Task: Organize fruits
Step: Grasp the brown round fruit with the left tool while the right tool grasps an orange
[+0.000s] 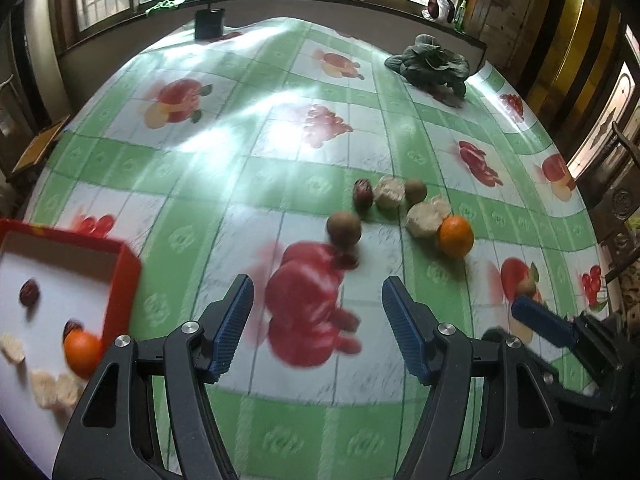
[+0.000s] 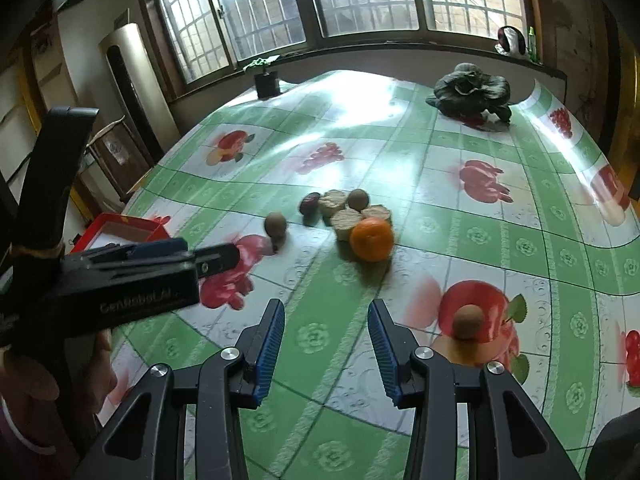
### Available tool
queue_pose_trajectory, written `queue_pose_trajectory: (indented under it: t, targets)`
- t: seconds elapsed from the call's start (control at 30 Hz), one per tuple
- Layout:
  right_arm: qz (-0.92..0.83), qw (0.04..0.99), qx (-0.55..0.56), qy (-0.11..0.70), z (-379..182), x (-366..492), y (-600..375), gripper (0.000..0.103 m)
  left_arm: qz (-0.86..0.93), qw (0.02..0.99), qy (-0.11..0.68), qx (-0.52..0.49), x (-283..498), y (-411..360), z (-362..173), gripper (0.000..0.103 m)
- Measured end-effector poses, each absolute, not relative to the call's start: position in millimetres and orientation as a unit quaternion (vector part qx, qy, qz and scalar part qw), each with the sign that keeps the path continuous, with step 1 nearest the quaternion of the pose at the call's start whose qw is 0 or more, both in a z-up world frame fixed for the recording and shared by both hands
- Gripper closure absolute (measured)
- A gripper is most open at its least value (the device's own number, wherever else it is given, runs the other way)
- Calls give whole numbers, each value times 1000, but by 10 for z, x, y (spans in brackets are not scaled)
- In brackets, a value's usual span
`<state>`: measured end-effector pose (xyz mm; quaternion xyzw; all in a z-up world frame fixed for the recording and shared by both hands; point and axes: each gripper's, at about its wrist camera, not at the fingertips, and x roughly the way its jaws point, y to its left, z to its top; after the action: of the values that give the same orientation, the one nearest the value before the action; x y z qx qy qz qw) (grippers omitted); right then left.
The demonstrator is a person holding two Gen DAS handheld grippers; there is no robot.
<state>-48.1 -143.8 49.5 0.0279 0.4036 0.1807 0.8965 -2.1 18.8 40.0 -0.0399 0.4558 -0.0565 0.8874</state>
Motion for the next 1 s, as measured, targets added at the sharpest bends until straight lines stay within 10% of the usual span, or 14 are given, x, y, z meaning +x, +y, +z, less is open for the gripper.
queue_pose_trajectory:
  t: [0.43,0.57,1.0]
  targets:
    - [181,898,49,397,441,-263,-1606,61,-50,886,460,-20,520,-19,192,38]
    - [188,896,61,397,421,-233,-1643,61,-40,886,462,6,545,-49,110,80]
    - [185,885,-33,427,346,170,-1383,61,-47,885,463,-4,367,5,173,80]
